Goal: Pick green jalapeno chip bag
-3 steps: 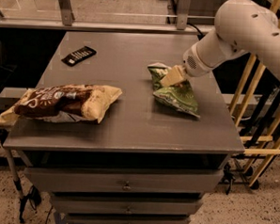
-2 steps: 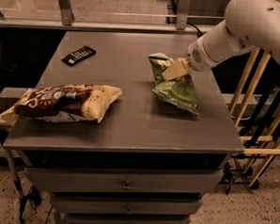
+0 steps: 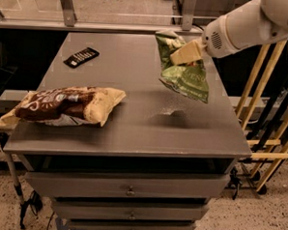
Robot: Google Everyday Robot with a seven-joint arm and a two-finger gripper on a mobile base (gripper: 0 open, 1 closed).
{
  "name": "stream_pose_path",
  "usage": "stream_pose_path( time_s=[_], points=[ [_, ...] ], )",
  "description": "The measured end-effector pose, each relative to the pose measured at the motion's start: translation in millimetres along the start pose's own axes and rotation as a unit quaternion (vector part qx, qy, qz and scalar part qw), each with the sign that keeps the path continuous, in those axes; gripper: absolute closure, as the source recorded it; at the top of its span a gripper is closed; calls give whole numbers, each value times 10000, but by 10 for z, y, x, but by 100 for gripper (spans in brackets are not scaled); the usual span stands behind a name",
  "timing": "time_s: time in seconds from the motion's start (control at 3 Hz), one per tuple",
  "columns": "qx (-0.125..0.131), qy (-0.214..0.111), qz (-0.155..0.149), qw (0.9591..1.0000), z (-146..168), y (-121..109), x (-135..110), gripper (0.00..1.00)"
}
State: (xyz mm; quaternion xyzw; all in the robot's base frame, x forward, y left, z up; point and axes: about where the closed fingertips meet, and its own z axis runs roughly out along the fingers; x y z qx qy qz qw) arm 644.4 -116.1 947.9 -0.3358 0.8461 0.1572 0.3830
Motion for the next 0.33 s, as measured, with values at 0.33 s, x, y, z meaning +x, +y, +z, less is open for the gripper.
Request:
stream_pose_path(
  time_s=[0.33],
  points=[
    [-53, -154, -57, 9999, -144, 56, -64, 100]
  ],
)
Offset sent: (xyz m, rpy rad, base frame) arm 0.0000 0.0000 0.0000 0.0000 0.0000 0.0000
